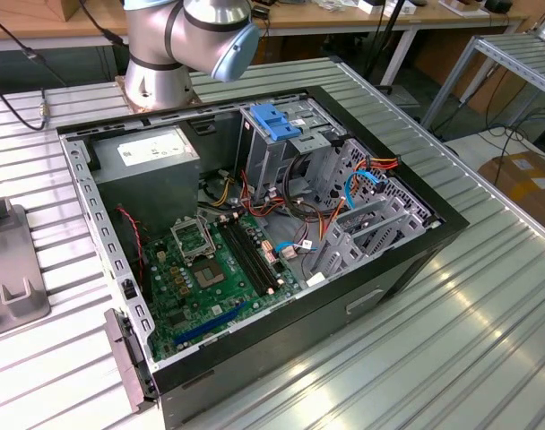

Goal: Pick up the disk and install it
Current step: 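Reach for the disk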

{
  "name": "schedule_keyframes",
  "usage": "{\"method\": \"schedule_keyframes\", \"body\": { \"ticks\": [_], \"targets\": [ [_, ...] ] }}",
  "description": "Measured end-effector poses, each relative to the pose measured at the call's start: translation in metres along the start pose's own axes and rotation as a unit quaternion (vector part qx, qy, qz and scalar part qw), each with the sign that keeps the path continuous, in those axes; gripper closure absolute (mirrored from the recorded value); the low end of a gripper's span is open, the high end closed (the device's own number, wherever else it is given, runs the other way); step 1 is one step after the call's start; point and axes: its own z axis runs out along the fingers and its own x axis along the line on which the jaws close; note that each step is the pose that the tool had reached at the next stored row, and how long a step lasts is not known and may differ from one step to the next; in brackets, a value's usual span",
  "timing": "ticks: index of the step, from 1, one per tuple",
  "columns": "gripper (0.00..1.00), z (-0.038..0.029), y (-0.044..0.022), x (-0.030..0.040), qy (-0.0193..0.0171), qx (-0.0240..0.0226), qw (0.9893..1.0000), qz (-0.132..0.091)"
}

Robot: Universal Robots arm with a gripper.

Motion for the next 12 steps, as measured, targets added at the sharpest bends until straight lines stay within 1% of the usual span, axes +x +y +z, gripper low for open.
{"method": "schedule_keyframes", "body": {
  "ticks": [7, 12],
  "targets": [
    [0.90, 0.0007, -0.0002, 0.0060, 0.0000, 0.0000, 1.0000, 0.000],
    [0.90, 0.0015, 0.0011, 0.0102, 0.0000, 0.0000, 1.0000, 0.000]
  ]
}}
